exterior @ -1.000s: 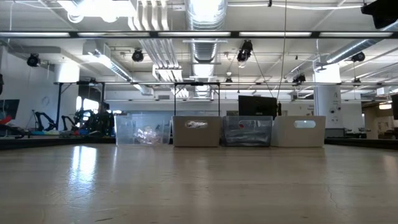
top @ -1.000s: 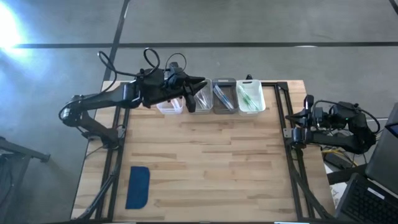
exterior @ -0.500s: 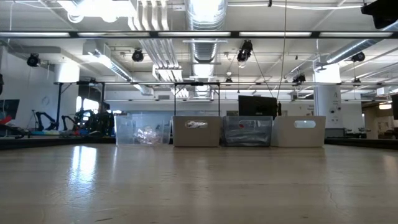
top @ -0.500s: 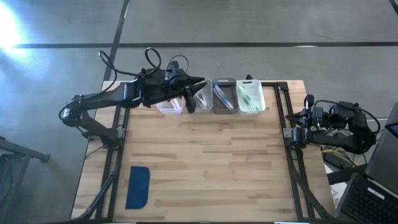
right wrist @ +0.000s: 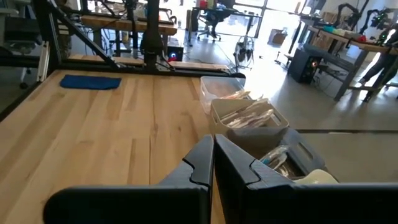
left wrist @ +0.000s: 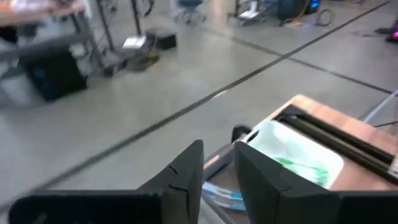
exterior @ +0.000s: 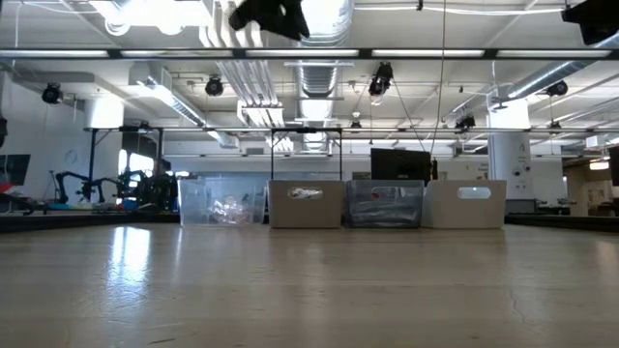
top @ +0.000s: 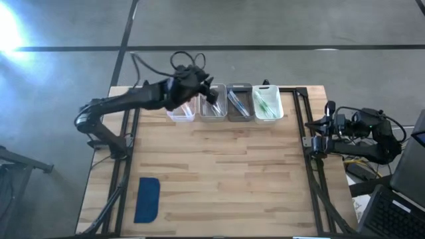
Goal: Pick & Place Toothbrushes
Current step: Adjust the gray bin
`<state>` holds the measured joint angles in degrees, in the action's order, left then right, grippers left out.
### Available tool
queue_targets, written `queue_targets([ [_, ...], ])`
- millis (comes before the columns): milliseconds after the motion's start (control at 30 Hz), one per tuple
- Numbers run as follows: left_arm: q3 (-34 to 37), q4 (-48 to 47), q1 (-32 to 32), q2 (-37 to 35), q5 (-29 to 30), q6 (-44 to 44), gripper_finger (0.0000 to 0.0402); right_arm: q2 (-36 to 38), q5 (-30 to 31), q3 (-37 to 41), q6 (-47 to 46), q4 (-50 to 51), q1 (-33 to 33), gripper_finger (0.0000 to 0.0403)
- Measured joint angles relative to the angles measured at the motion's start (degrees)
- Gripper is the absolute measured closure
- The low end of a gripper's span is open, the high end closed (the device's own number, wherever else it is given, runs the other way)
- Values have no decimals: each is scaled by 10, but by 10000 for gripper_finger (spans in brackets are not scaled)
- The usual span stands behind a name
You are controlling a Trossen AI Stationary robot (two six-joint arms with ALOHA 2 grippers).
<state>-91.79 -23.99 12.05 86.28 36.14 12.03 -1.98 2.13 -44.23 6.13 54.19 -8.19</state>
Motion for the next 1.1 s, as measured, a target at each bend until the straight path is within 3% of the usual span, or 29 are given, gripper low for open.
queue_targets([
  [367, -4, 24, 40, 97, 0, 135, 221, 0, 0, 0, 1, 0, 0, 394],
  [533, -4, -2, 37, 112, -30, 176, 216, 0, 0, 0, 0, 0, 0, 394],
  [833, -4, -9, 33, 114, 2, 302, 216, 0, 0, 0, 0, 0, 0, 394],
  [1000, -16, -1, 17, 111, 82, 311, 216, 0, 0, 0, 0, 0, 0, 394],
  [1100, -17, -1, 18, 112, 100, 425, 216, 0, 0, 0, 0, 0, 0, 394],
])
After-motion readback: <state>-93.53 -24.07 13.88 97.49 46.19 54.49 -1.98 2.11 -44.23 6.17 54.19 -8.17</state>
